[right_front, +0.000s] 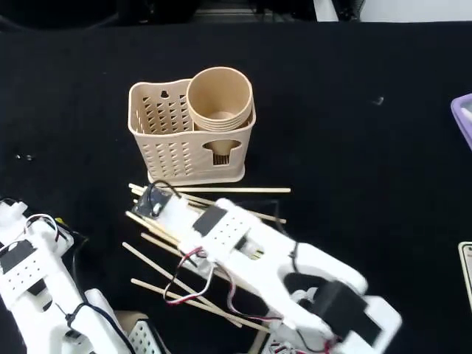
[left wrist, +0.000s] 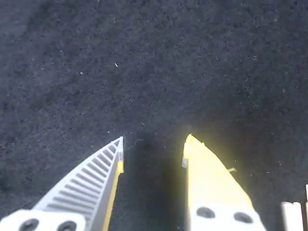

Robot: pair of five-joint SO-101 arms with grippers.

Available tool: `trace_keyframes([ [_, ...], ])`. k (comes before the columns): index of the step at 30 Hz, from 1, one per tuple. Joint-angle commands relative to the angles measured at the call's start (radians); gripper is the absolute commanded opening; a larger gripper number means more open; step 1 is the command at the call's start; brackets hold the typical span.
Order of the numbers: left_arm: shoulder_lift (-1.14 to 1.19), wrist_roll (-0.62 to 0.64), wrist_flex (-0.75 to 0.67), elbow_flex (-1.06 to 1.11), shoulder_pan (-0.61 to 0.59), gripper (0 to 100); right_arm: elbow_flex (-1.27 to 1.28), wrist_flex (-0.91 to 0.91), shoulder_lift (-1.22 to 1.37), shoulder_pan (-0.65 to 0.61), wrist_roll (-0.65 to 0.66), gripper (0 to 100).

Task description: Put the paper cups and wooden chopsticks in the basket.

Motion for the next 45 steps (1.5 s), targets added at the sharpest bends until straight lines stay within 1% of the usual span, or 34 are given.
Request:
trace_keyframes([
  [1,-0.015,0.011,-0.017,-0.027,-0.002,21,-0.016,0.071,-0.147,0.046,0.063,1.1],
  [7,-0.015,0.011,-0.017,-0.027,-0.002,21,-0.002,0.110,-0.294,0.077,0.072,1.1],
  [10,-0.015,0.011,-0.017,-0.027,-0.002,21,0.038,0.080,-0.305,0.074,0.072,1.1],
  [15,-0.015,0.011,-0.017,-0.025,-0.004,21,0.162,-0.023,-0.305,0.078,0.072,1.1],
  [19,-0.015,0.011,-0.017,-0.025,-0.004,21,0.193,-0.009,-0.305,0.077,0.072,2.0],
  [23,-0.015,0.011,-0.017,-0.025,-0.002,21,0.186,0.041,-0.305,0.074,0.072,13.9],
  [25,-0.015,0.011,-0.017,-0.025,-0.002,21,0.182,0.043,-0.309,0.069,0.072,17.8],
  [28,-0.015,0.011,-0.017,-0.025,-0.002,21,0.142,0.072,-0.314,0.009,0.063,16.4],
  [31,-0.015,0.011,-0.017,-0.025,-0.007,21,0.091,0.123,-0.314,-0.106,0.063,15.0],
  [38,-0.015,0.011,-0.017,-0.030,-0.010,21,0.090,0.077,-0.303,-0.322,0.051,14.9],
  [42,-0.015,0.011,-0.017,-0.030,-0.010,21,0.116,0.000,-0.266,-0.348,-0.055,15.1],
  [45,-0.015,0.011,-0.017,-0.030,-0.010,21,0.134,-0.061,-0.200,-0.351,-0.083,15.1],
])
